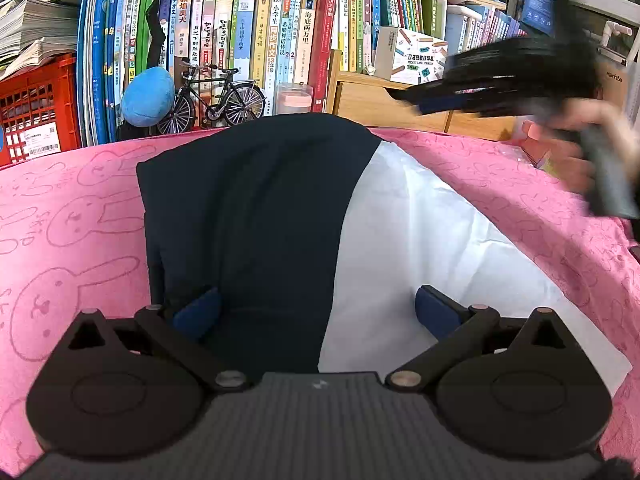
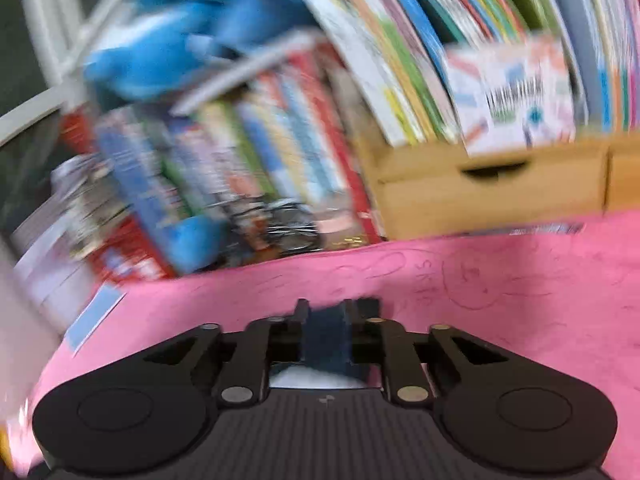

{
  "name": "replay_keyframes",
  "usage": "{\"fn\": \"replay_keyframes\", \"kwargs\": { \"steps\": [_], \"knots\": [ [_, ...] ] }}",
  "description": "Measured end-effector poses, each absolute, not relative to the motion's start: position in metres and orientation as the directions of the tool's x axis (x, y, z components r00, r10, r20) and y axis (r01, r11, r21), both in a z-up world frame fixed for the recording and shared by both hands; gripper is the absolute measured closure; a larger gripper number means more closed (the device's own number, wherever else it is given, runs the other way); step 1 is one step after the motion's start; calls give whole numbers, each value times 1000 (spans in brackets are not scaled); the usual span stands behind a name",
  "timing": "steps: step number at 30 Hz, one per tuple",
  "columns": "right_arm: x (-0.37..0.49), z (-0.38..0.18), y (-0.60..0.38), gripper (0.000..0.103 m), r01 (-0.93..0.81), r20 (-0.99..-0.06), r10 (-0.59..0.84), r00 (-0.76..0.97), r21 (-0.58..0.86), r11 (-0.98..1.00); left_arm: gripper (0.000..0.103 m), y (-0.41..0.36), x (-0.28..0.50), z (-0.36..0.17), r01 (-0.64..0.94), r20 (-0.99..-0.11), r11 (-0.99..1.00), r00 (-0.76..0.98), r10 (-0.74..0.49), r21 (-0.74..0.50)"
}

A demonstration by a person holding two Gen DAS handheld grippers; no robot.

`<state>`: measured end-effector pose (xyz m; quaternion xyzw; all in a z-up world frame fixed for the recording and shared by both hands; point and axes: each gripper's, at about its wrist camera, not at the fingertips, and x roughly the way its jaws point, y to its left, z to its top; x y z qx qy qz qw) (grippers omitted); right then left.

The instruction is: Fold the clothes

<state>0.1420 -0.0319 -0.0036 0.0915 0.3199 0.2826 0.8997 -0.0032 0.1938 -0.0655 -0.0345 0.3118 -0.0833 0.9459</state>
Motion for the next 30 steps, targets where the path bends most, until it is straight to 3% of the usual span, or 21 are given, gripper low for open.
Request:
{"fn": "replay_keyframes", "kwargs": {
  "steps": [6,10,14,18,27,30],
  "knots": [
    [23,47,-81,42,-497,-450,542,709,226,838,0,194,-4,-64,130,-578,986,799,-168,-108],
    [-49,55,-99,19,-545,-457,538,708,131,828,0,191,-15,-59,80,-565,996,820,-93,-47],
    [-110,20,-79,17,-581,-545,481,687,-15,813,0,178,-56,-48,5,-552,989,830,79,149],
    [-134,-21,-50,17,-627,-585,492,645,-36,778,0,201,-88,-49,-128,-568,981,801,188,145],
    [-114,-49,-46,17,-477,-589,401,701,30,878,0,217,-103,-69,-152,-632,987,761,149,49],
    [-106,-58,-74,10,-431,-606,367,706,43,901,0,222,-108,-74,-132,-630,991,768,114,19]
  ]
}}
